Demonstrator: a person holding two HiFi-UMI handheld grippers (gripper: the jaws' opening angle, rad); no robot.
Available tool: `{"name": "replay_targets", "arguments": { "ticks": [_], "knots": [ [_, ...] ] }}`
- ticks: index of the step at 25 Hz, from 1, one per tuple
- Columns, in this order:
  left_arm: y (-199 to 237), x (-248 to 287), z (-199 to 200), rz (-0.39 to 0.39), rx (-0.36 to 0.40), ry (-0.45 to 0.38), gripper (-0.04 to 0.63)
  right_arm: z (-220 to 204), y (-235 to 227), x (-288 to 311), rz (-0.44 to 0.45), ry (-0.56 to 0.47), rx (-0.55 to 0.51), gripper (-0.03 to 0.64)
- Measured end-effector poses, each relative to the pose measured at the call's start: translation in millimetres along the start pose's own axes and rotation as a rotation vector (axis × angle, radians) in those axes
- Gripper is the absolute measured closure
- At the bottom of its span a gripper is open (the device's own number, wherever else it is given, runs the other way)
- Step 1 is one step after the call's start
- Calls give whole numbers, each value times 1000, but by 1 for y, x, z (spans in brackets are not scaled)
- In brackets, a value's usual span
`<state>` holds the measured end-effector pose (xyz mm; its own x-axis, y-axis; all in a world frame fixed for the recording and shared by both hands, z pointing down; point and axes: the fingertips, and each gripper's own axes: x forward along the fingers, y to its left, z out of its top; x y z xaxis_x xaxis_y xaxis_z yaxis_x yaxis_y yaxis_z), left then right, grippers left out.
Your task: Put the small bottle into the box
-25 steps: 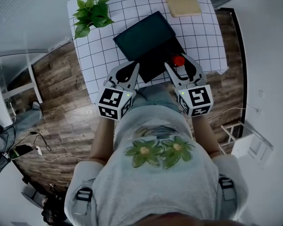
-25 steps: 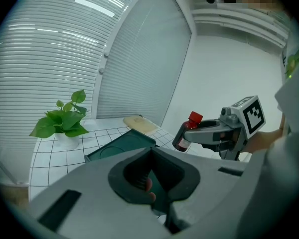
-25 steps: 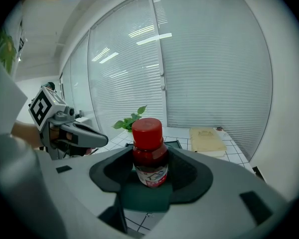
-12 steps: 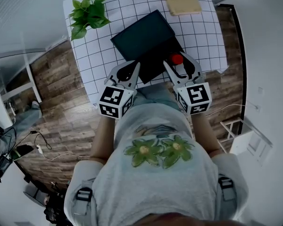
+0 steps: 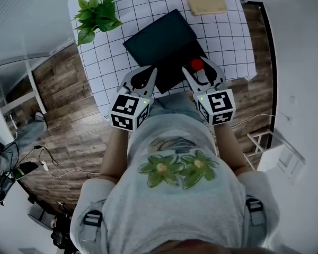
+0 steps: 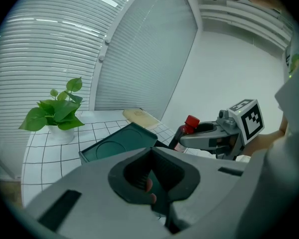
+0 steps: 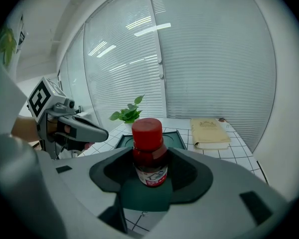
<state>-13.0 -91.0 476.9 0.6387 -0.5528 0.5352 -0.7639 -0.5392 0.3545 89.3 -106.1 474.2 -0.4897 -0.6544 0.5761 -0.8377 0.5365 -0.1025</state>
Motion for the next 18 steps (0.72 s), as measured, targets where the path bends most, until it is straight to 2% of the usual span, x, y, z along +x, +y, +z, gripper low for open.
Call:
{"name": "replay_targets", "arguments": {
  "ticks": [18],
  "knots": [
    [22, 1, -3, 25, -18, 31, 597, -20, 3, 31, 35, 80, -18, 402]
  ]
}}
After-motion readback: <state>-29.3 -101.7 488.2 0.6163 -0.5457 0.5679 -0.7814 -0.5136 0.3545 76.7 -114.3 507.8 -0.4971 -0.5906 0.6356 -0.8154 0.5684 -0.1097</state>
